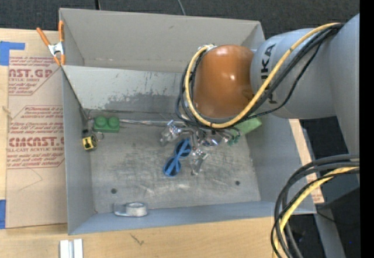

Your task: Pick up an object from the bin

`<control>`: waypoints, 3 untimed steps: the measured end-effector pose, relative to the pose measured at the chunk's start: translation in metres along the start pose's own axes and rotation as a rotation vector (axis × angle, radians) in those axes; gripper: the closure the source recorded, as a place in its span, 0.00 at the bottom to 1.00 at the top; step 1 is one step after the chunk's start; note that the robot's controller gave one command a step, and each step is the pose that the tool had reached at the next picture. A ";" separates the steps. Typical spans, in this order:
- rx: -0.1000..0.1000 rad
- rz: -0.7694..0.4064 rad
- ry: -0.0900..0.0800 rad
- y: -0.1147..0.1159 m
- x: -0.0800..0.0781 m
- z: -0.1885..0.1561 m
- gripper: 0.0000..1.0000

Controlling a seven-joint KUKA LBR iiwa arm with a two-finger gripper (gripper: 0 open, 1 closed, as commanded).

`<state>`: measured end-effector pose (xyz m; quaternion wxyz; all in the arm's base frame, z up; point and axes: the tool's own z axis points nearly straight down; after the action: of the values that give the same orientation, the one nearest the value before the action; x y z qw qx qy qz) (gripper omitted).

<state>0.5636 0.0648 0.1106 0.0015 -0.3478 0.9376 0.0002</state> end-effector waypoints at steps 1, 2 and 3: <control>0.000 -0.143 -0.003 -0.008 -0.023 0.037 0.00; 0.007 -0.288 -0.010 0.000 -0.021 0.036 0.00; 0.006 -0.288 -0.008 0.000 -0.021 0.034 1.00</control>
Offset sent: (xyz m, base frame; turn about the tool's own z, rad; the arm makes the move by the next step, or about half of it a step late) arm 0.0211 0.0068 -0.0406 -0.1445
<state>0.5797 0.0782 0.0765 0.0060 -0.4785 0.8781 -0.0013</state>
